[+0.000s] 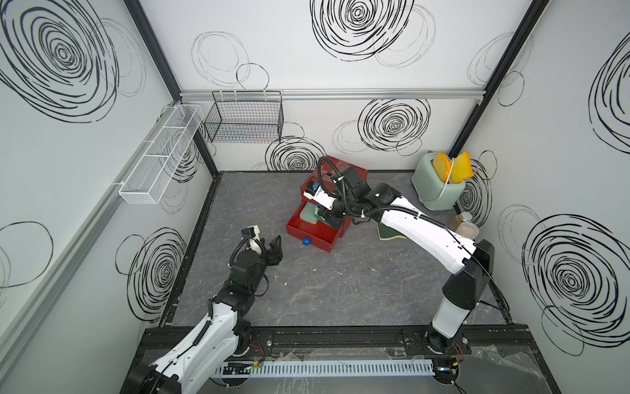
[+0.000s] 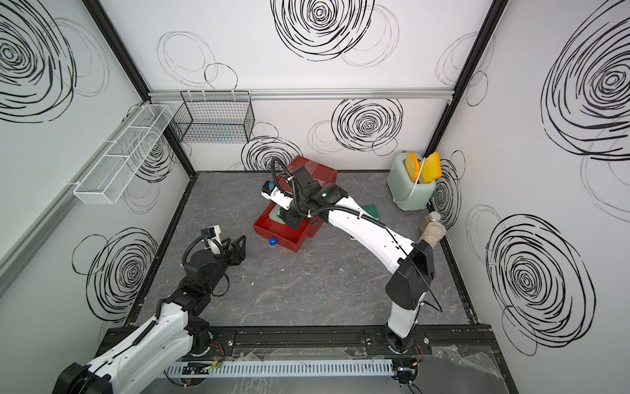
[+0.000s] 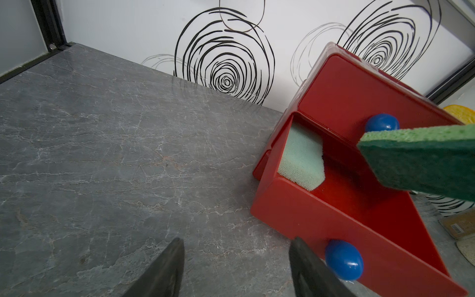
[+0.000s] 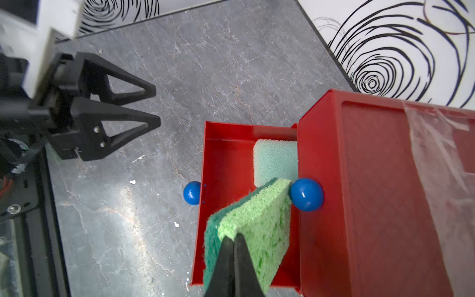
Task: Take the sponge out of the drawer
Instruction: Pick up the sponge from the drawer, then place the sponge at the center of the board.
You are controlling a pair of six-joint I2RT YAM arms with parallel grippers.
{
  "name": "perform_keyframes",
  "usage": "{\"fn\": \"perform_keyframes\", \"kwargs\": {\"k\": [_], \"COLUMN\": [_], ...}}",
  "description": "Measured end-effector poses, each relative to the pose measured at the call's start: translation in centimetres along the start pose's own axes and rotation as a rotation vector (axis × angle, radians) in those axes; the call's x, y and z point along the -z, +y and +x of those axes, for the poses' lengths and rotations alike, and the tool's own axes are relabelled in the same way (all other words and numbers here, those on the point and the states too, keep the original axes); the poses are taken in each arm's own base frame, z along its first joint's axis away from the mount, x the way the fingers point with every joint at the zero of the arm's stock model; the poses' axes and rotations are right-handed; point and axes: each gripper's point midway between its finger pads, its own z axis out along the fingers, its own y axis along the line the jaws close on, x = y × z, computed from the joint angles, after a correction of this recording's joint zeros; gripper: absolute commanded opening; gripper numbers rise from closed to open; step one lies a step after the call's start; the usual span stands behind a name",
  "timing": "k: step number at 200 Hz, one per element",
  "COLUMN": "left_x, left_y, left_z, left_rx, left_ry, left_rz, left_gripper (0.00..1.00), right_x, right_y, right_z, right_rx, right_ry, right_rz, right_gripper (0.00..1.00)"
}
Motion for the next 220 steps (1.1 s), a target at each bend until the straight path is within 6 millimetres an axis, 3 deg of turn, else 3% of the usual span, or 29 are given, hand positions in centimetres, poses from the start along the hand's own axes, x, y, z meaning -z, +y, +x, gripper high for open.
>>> {"fn": "perform_keyframes", "kwargs": {"k": [17,44,60,76,96,116,134,145,166,220], "left_x": [0.0,0.0,0.1,0.4,0.5,0.6,0.6,0.6,0.6,0.6], "left_y": [-0.1,-0.3,-0.6,-1.0,-1.4,-1.8,-2.0,-2.1,-2.1,-2.0], "left_z": [0.0,0.0,0.0,-0.2,-0.4,-0.3,-0.2,-0.1,-0.1,-0.1], "left_rx": [0.0,-0.006,-0.012,-0.019,-0.023,-0.043,-0.057,-0.062,-0.068,-0.073], "left_ry": [-0.001,0.001,-0.002,-0.011,-0.02,-0.015,-0.012,-0.009,-0.008,-0.01], "left_rz": [0.004,0.009,0.017,0.028,0.037,0.041,0.043,0.044,0.043,0.038], "left_gripper": [0.68,0.67,0.67,0.67,0.65,0.65,0.65,0.65,0.65,0.65], "right_x": [3.4,10.5,14.0,15.7,14.8,11.9,9.8,8.8,7.1,2.6], "right_y": [0.1,0.0,-0.9,-2.4,-5.1,-8.3,-9.3,-9.0,-7.9,-7.2], "right_z": [-1.0,-2.4,-1.8,-0.4,3.9,11.5,18.2,21.1,24.2,29.3], "right_rx": [-0.034,-0.104,-0.163,-0.232,-0.331,-0.452,-0.543,-0.574,-0.61,-0.676], "right_ry": [-0.062,-0.192,-0.234,-0.225,-0.134,0.049,0.202,0.269,0.33,0.418], "right_rz": [0.031,0.132,0.233,0.344,0.475,0.584,0.63,0.633,0.613,0.564], "right_gripper": [0.0,0.0,0.0,0.0,0.0,0.0,0.0,0.0,0.0,0.0]}}
